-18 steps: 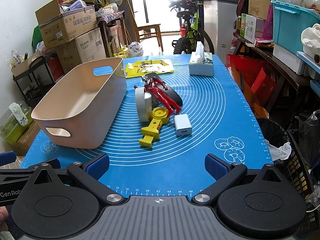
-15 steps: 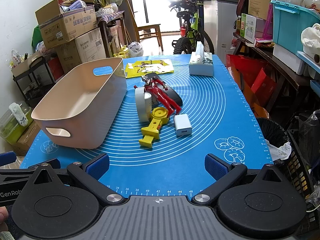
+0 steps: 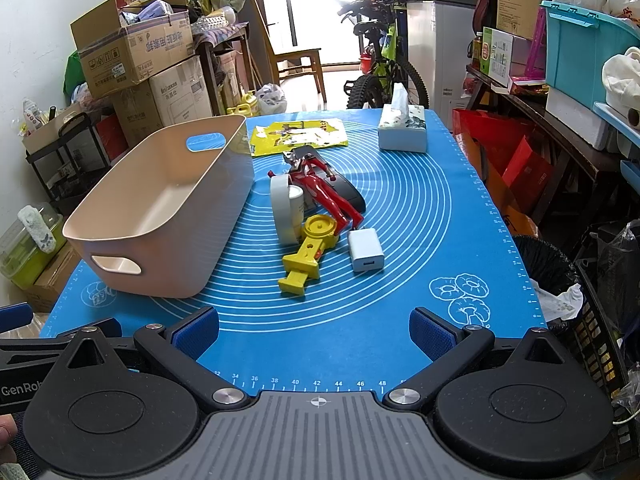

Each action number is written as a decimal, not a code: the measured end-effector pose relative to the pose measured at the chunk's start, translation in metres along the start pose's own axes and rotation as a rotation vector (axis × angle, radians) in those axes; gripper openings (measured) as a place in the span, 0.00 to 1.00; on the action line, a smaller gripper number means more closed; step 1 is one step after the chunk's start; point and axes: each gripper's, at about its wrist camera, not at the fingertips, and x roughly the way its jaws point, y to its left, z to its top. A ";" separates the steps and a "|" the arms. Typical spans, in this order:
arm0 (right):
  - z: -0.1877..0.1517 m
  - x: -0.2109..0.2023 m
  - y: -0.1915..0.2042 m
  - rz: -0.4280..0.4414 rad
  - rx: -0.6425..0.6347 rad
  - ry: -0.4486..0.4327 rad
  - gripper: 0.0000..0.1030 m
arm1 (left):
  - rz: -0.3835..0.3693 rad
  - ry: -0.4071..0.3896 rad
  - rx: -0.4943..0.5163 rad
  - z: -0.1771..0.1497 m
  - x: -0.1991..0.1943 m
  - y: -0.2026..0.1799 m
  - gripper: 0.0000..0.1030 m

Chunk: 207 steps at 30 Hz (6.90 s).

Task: Organize rigid objects
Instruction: 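Move the left tool toward the beige basket, then grasp the beige basket rim with the left tool while the right tool grasps the white charger, then carry the white charger into the basket and open the right tool, then grasp the yellow toy piece with the right tool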

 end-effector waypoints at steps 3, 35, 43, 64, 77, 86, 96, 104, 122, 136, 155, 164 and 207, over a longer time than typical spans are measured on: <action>0.000 0.000 0.000 0.000 0.000 0.000 0.98 | 0.000 -0.001 0.001 0.000 0.000 0.000 1.00; 0.032 -0.006 -0.001 -0.005 0.050 -0.035 0.98 | 0.065 0.015 -0.027 0.044 -0.004 0.029 0.99; 0.064 0.017 0.006 -0.001 0.041 -0.048 0.98 | 0.070 0.016 -0.066 0.085 0.014 0.066 0.99; 0.086 0.131 -0.005 -0.112 0.022 0.097 0.98 | 0.112 0.251 -0.064 0.144 0.149 0.135 0.85; 0.085 0.172 -0.025 -0.177 0.041 0.137 0.98 | 0.000 0.330 -0.036 0.138 0.198 0.133 0.53; 0.078 0.192 -0.039 -0.197 0.044 0.192 0.98 | -0.018 0.350 -0.091 0.139 0.198 0.145 0.09; 0.072 0.214 -0.035 -0.203 0.034 0.227 0.87 | -0.051 0.357 -0.119 0.135 0.201 0.152 0.06; 0.073 0.225 -0.035 -0.195 0.036 0.234 0.72 | -0.082 0.355 -0.135 0.134 0.201 0.157 0.05; 0.089 0.191 -0.037 -0.170 0.100 0.117 0.42 | -0.083 0.356 -0.139 0.133 0.203 0.157 0.05; 0.170 0.149 0.036 -0.013 0.039 -0.090 0.42 | -0.090 0.357 -0.147 0.132 0.202 0.158 0.05; 0.186 0.233 0.180 0.169 -0.264 0.099 0.42 | -0.091 0.358 -0.144 0.132 0.203 0.158 0.04; 0.154 0.266 0.203 0.121 -0.366 0.288 0.42 | -0.093 0.359 -0.149 0.131 0.203 0.158 0.04; 0.162 0.155 0.068 -0.046 -0.150 0.091 0.66 | -0.102 0.362 -0.165 0.132 0.202 0.161 0.05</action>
